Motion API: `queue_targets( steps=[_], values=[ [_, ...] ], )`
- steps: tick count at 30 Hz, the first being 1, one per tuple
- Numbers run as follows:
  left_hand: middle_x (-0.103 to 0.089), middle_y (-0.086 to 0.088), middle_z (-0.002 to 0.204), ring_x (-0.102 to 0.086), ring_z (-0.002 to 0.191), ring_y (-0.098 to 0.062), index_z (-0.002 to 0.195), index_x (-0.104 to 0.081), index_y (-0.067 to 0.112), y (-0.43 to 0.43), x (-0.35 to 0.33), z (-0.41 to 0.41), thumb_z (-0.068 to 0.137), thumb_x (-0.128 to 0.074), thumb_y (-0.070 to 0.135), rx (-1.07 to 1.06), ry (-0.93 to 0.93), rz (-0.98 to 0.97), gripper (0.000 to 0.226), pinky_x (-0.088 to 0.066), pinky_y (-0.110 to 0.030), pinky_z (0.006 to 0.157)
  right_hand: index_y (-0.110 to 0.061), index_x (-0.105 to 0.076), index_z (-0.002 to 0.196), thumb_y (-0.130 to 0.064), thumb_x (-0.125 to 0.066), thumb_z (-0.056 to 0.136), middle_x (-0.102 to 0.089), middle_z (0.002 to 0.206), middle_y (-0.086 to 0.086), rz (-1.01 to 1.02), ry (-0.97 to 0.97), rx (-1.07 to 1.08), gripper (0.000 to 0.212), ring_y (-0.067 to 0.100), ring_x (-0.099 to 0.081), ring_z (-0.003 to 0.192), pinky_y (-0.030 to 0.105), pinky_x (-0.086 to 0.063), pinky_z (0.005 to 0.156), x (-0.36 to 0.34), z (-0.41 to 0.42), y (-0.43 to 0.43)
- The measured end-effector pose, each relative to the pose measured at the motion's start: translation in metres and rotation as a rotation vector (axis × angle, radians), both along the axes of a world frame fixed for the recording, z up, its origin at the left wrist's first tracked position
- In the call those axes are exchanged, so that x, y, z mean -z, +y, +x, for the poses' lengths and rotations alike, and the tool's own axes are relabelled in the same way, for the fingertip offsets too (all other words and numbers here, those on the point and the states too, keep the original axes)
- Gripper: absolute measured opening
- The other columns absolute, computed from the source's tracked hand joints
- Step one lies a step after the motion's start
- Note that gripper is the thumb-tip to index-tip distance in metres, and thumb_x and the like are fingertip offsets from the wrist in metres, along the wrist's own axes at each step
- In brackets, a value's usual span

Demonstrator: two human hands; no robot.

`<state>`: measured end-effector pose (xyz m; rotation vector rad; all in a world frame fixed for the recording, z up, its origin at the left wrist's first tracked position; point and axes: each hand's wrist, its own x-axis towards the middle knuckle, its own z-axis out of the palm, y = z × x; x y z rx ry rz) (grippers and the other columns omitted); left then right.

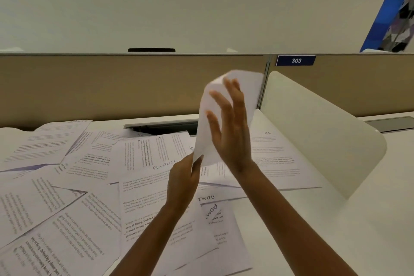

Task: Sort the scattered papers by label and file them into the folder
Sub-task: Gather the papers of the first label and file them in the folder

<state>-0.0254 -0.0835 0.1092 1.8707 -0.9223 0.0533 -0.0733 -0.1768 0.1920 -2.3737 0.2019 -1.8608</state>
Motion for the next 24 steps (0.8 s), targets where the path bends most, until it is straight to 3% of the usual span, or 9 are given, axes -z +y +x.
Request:
queue_targets(
  steps=[3, 6, 9, 12, 14, 16, 19, 21, 24],
  values=[
    [-0.071, -0.011, 0.077, -0.061, 0.056, -0.008, 0.084, -0.065, 0.006, 0.001, -0.015, -0.005, 0.087, -0.055, 0.017, -0.005, -0.146, -0.123, 0.015, -0.049, -0.012, 0.061, -0.027, -0.013, 0.139, -0.053, -0.038, 0.088, -0.005, 0.154, 0.003, 0.38, 0.122, -0.127, 0.062, 0.016, -0.008, 0.142, 0.017, -0.025, 0.106, 0.014, 0.002, 0.023],
    [-0.07, -0.003, 0.064, -0.064, 0.047, -0.01, 0.083, -0.07, 0.006, 0.002, -0.013, -0.006, 0.079, -0.061, 0.023, -0.02, -0.444, -0.077, 0.019, -0.047, -0.009, 0.047, -0.041, -0.009, 0.137, -0.059, -0.043, 0.081, -0.009, 0.15, -0.019, 0.71, 0.304, -0.292, 0.068, -0.004, -0.012, 0.132, -0.001, -0.016, 0.098, 0.035, -0.002, 0.039],
    [-0.074, -0.006, 0.088, -0.071, 0.064, -0.017, 0.101, -0.069, 0.005, 0.003, 0.001, -0.005, 0.072, -0.064, 0.027, -0.05, -0.496, 0.02, 0.036, -0.056, -0.027, 0.056, -0.041, -0.016, 0.136, -0.043, -0.04, 0.089, -0.032, 0.146, -0.012, 0.838, 0.358, -0.396, 0.053, 0.006, -0.037, 0.128, 0.027, -0.037, 0.106, 0.052, -0.006, 0.045],
    [-0.066, -0.007, 0.117, -0.07, 0.09, -0.022, 0.12, -0.06, 0.01, 0.007, 0.02, -0.004, 0.073, -0.073, 0.029, -0.028, -0.587, 0.073, 0.053, -0.053, -0.035, 0.075, -0.045, -0.031, 0.116, -0.035, -0.041, 0.091, -0.049, 0.119, -0.023, 0.868, 0.34, -0.381, 0.028, 0.003, -0.059, 0.098, 0.015, -0.052, 0.083, 0.06, -0.009, 0.041],
    [-0.057, -0.003, 0.129, -0.057, 0.115, -0.021, 0.127, -0.054, 0.015, 0.014, 0.029, -0.001, 0.087, -0.05, 0.045, 0.047, -0.676, 0.134, 0.05, -0.038, -0.036, 0.095, -0.038, -0.038, 0.109, -0.031, -0.042, 0.091, -0.052, 0.111, -0.021, 0.976, 0.292, -0.352, 0.02, 0.003, -0.058, 0.09, 0.018, -0.051, 0.081, 0.066, -0.008, 0.032],
    [-0.053, 0.0, 0.133, -0.046, 0.122, -0.014, 0.13, -0.046, 0.02, 0.026, 0.038, 0.007, 0.092, -0.029, 0.055, 0.08, -0.622, 0.162, 0.055, -0.03, -0.036, 0.101, -0.027, -0.043, 0.114, -0.024, -0.045, 0.093, -0.056, 0.115, -0.006, 1.134, 0.242, -0.319, 0.021, 0.008, -0.059, 0.093, 0.024, -0.051, 0.081, 0.074, -0.004, 0.022],
    [-0.053, 0.0, 0.133, -0.043, 0.122, -0.01, 0.127, -0.05, 0.023, 0.045, 0.05, 0.02, 0.091, -0.022, 0.06, -0.028, -0.369, 0.092, 0.059, -0.032, -0.034, 0.1, -0.021, -0.049, 0.11, -0.023, -0.05, 0.092, -0.063, 0.103, 0.001, 1.237, 0.31, -0.324, 0.019, 0.011, -0.065, 0.08, 0.017, -0.055, 0.058, 0.089, 0.001, 0.008],
    [-0.051, -0.002, 0.135, -0.044, 0.125, -0.015, 0.124, -0.054, 0.02, 0.055, 0.059, 0.032, 0.088, -0.026, 0.061, -0.149, -0.137, 0.033, 0.061, -0.03, -0.032, 0.102, -0.018, -0.053, 0.108, -0.023, -0.053, 0.091, -0.066, 0.098, 0.003, 1.252, 0.39, -0.336, 0.018, 0.011, -0.066, 0.077, 0.014, -0.052, 0.053, 0.1, 0.003, 0.002],
    [-0.047, -0.01, 0.136, -0.044, 0.126, -0.027, 0.119, -0.057, 0.013, 0.071, 0.073, 0.051, 0.089, -0.044, 0.035, -0.311, 0.087, 0.093, 0.04, -0.033, -0.035, 0.103, -0.014, -0.057, 0.104, -0.028, -0.057, 0.089, -0.068, 0.094, 0.005, 1.256, 0.505, -0.322, 0.02, 0.013, -0.067, 0.077, 0.015, -0.053, 0.055, 0.121, 0.005, -0.003]
  ],
)
